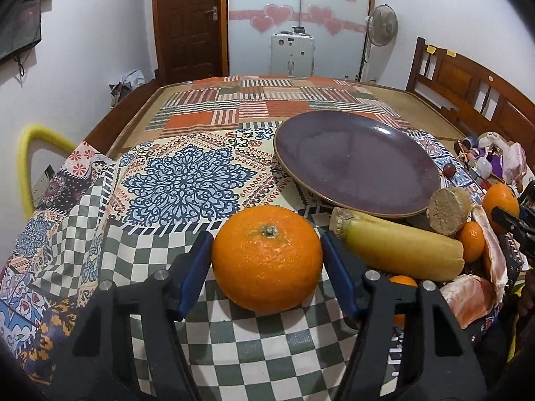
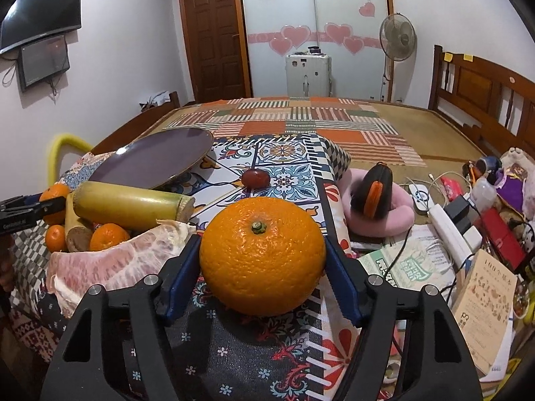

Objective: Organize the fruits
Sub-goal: 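Grasp a large orange with the right gripper while the left gripper grasps another orange, then carry both oranges onto the purple plate and open both grippers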

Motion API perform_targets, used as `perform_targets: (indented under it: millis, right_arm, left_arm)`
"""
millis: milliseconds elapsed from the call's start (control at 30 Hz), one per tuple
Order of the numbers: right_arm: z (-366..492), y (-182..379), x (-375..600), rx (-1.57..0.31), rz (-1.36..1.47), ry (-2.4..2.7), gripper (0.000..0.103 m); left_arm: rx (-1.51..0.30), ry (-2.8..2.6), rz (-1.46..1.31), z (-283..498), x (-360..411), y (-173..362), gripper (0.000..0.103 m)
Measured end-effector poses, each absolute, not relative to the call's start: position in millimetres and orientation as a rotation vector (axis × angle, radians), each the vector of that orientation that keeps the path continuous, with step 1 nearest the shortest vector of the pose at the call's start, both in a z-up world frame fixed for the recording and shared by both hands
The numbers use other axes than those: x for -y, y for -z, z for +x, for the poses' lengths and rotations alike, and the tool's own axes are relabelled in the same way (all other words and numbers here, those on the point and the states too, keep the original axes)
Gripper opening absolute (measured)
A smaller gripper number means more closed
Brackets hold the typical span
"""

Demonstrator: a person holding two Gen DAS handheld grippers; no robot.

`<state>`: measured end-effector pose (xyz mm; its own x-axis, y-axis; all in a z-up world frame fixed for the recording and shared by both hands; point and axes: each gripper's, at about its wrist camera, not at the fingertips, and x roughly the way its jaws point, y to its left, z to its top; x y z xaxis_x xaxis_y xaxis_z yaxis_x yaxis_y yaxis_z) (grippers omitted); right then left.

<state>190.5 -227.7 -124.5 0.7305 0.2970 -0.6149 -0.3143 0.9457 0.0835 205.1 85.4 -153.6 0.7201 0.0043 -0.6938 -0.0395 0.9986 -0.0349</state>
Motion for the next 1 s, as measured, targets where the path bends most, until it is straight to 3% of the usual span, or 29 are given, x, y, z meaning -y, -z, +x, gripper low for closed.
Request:
perform_targets:
  millis: [400,1000]
  right_arm:
    - [194.8,117.2,227.2,-0.662,-0.014,-0.343,0.067]
    - [208.8,55.6,195.2,-0.452,-0.048,-0.422,0.067]
  left_arm:
    - [-0.735,-0.015,-0.027,198.0,-78.3,134.9,0.064]
    - [-0.583,0.008,0.004,218.8,-58.9,67.5,0.064]
